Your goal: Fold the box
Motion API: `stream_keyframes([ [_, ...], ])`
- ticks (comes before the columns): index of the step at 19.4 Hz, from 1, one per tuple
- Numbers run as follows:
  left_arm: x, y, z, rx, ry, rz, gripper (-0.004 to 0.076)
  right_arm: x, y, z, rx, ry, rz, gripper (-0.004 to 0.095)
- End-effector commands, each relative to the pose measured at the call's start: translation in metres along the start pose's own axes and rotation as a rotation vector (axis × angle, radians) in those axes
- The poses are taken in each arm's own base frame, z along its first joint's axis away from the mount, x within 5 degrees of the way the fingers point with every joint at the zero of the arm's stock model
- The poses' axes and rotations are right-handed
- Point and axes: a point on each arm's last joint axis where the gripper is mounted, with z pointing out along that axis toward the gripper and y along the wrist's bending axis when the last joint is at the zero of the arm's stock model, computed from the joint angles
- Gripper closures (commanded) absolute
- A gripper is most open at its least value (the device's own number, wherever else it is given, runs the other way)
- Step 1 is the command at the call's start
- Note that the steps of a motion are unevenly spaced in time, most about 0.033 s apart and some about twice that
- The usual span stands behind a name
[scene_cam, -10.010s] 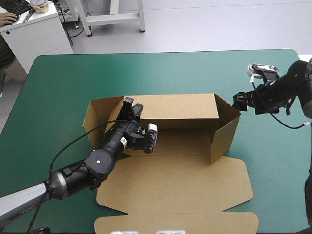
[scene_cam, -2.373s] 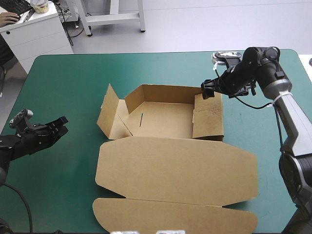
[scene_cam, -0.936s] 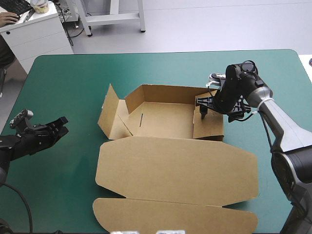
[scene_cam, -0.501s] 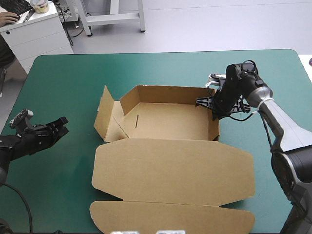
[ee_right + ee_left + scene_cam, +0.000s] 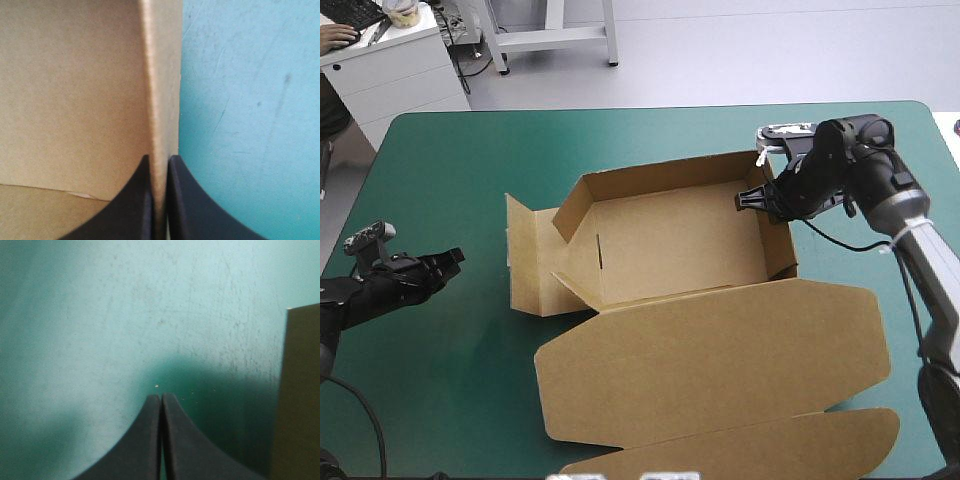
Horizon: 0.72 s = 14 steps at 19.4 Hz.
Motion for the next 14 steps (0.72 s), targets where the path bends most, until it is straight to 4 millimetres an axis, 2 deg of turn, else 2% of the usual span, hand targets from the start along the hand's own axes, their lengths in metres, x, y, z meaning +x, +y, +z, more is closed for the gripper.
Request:
stream_keyframes([
  [1,-0.008,-0.008,-0.009,0.025,-0.060,0.045,0.0734,0.014,0.008,-0.076,-0.050,-0.206,-0.068,0.0909],
  [2,-0.008,-0.009,-0.009,0.031,-0.058,0.042,0.0734,0.017,0.009,-0.084,-0.058,-0.232,-0.069,0.0909],
  [3,-0.007,-0.011,-0.009,0.051,-0.042,0.035,0.0734,0.024,0.012,-0.103,-0.081,-0.299,-0.084,0.0909],
  [4,-0.006,-0.011,-0.009,0.052,-0.041,0.035,0.0734,0.026,0.013,-0.110,-0.095,-0.326,-0.093,0.0909],
  [5,-0.005,-0.011,-0.009,0.059,-0.030,0.037,0.0734,0.032,0.018,-0.125,-0.144,-0.386,-0.098,0.0910],
  [7,-0.005,-0.012,-0.009,0.066,-0.021,0.037,0.0730,0.037,0.023,-0.138,-0.199,-0.435,-0.111,0.0928],
  [8,-0.004,-0.013,-0.009,0.071,-0.006,0.055,0.0701,0.038,0.024,-0.140,-0.211,-0.446,-0.115,0.0928],
  [10,-0.003,-0.014,-0.010,0.087,0.000,0.107,0.0561,0.037,0.025,-0.140,-0.207,-0.452,-0.139,0.0928],
  [12,-0.003,-0.014,-0.010,0.089,-0.001,0.106,0.0325,0.037,0.025,-0.138,-0.209,-0.446,-0.139,0.0928],
  [14,-0.004,-0.013,-0.009,0.080,-0.010,0.068,0.0143,0.036,0.025,-0.138,-0.209,-0.446,-0.138,0.0928],
])
